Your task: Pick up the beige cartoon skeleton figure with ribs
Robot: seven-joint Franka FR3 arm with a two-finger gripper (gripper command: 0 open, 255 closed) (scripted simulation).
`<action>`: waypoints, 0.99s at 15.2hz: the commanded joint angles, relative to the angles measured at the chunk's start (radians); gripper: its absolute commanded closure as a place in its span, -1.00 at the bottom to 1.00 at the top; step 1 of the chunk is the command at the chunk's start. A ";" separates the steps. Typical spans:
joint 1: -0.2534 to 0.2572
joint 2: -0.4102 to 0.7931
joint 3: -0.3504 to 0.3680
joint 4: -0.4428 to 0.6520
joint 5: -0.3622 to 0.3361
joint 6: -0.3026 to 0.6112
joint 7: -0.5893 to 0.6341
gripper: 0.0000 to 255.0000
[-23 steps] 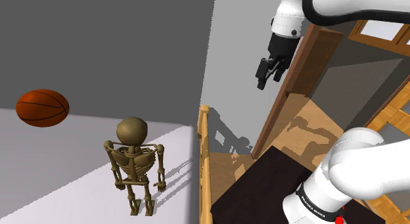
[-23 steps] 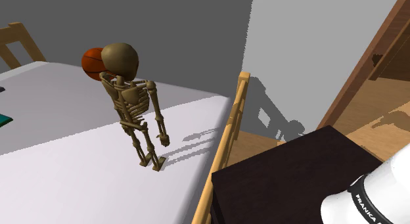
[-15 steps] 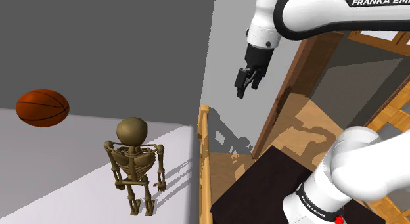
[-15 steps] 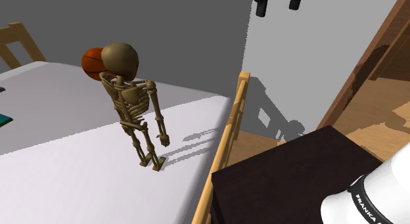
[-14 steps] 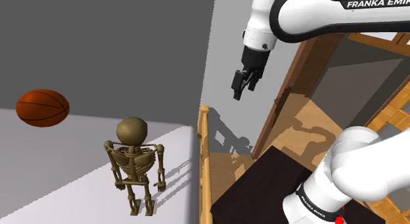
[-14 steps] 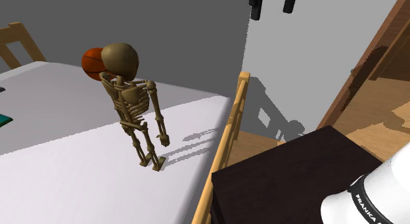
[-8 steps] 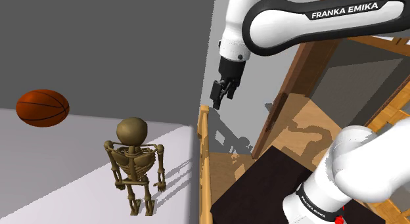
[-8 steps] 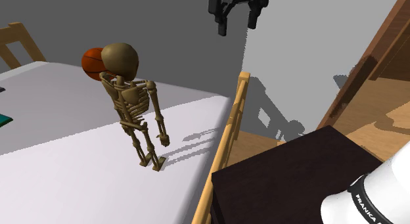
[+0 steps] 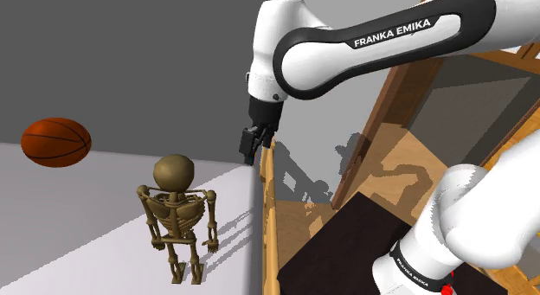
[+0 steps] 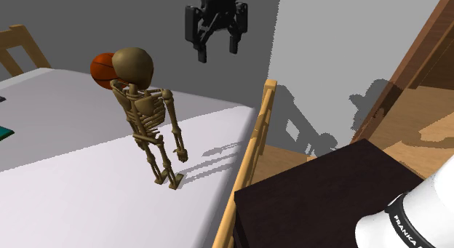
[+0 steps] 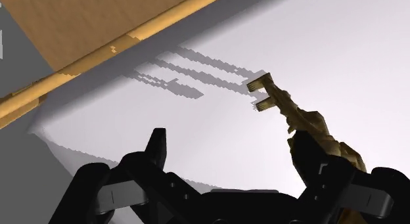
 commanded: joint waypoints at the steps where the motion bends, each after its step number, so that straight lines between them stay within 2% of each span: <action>1: 0.016 0.058 0.017 0.030 0.007 0.032 -0.011 -1.00; 12: 0.109 0.366 0.112 0.231 -0.004 0.151 -0.044 -1.00; 15: 0.111 0.386 0.112 0.212 -0.010 0.189 -0.043 -1.00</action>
